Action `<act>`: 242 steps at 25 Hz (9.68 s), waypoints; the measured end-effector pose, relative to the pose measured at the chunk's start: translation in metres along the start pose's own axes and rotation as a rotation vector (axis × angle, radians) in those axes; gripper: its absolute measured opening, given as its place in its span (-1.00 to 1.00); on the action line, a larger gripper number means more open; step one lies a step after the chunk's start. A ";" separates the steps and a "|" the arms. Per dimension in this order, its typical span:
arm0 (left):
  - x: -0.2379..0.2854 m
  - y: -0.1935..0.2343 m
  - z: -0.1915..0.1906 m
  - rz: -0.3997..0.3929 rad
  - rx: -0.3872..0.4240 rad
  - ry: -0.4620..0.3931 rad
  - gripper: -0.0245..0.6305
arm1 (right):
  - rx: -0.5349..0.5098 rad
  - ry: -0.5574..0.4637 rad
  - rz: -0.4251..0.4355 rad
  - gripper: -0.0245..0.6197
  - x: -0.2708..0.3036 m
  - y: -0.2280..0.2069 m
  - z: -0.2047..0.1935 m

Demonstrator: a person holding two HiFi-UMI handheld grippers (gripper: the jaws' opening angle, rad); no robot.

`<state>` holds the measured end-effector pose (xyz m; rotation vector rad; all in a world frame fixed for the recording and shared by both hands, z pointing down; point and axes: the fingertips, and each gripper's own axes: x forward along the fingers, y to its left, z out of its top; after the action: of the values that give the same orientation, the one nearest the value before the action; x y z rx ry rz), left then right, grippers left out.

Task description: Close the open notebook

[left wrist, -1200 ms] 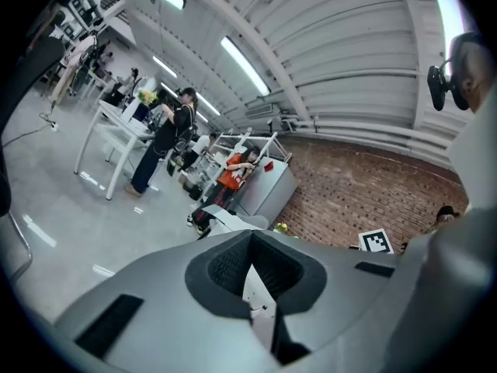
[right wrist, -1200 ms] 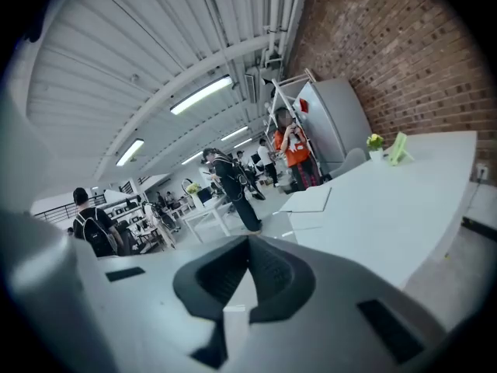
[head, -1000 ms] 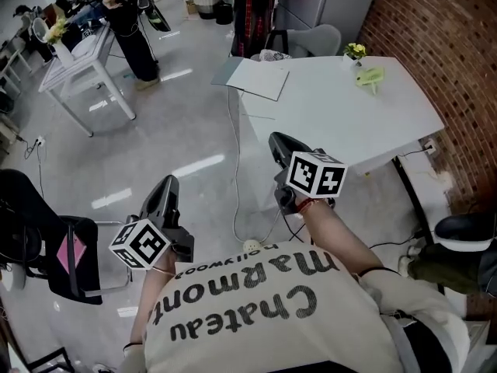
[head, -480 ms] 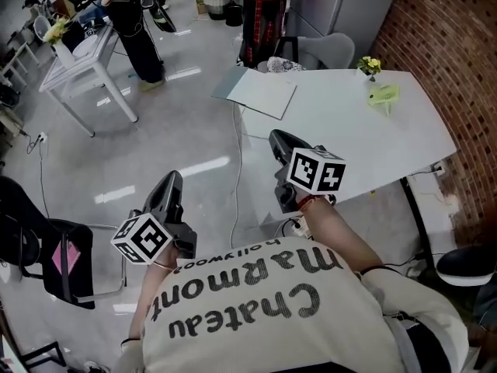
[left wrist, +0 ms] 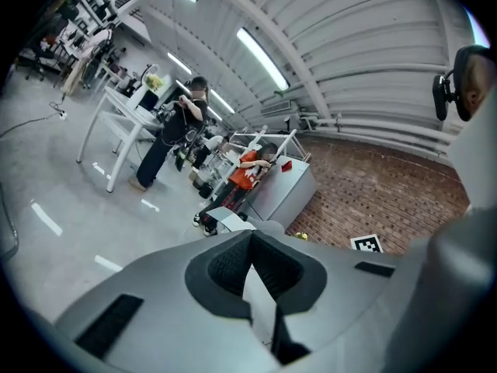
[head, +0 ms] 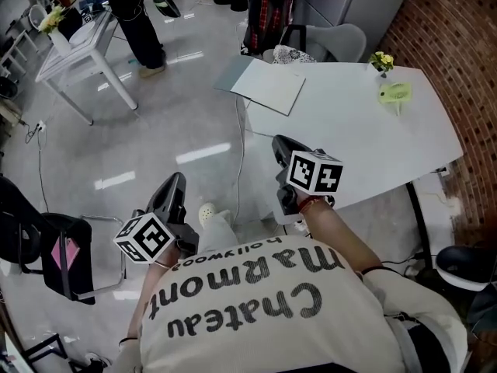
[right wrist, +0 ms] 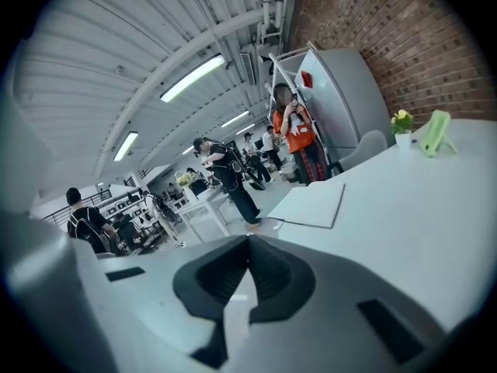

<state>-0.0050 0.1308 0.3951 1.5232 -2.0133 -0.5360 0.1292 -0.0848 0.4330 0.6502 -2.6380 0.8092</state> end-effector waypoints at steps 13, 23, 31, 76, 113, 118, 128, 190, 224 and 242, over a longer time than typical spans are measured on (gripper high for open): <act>0.087 0.072 0.060 -0.046 -0.018 0.046 -0.92 | 0.018 -0.018 -0.064 -0.91 0.098 0.004 0.039; 0.160 0.125 0.156 -0.118 0.030 0.041 -0.92 | -0.017 -0.107 -0.109 -0.91 0.167 0.029 0.114; 0.193 0.155 0.195 -0.161 0.031 0.049 -0.92 | -0.092 -0.007 -0.037 -0.44 0.225 0.062 0.127; 0.221 0.141 0.165 -0.207 0.080 0.144 -0.92 | -0.184 0.166 -0.081 -0.32 0.281 0.016 0.061; 0.231 0.264 0.206 -0.015 -0.030 0.095 -0.92 | -1.182 0.633 -0.426 -0.09 0.404 -0.042 -0.011; 0.228 0.266 0.207 -0.002 -0.027 0.089 -0.92 | -1.134 0.541 -0.440 -0.48 0.401 -0.038 0.000; 0.234 0.251 0.208 -0.040 -0.005 0.095 -0.92 | -0.890 0.402 -0.471 -0.81 0.384 -0.029 0.024; 0.330 0.095 0.149 -0.297 0.050 0.232 -0.92 | 0.079 -0.004 -0.279 -0.87 0.209 -0.069 0.098; 0.339 0.080 0.128 -0.295 0.038 0.270 -0.92 | 0.155 -0.041 -0.351 -0.88 0.161 -0.121 0.077; 0.337 0.085 0.123 -0.271 0.024 0.273 -0.92 | 0.244 -0.047 -0.425 -0.88 0.150 -0.151 0.062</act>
<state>-0.2157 -0.1713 0.4164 1.7909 -1.6244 -0.3835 0.0683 -0.2820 0.5128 1.2523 -2.3268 0.9925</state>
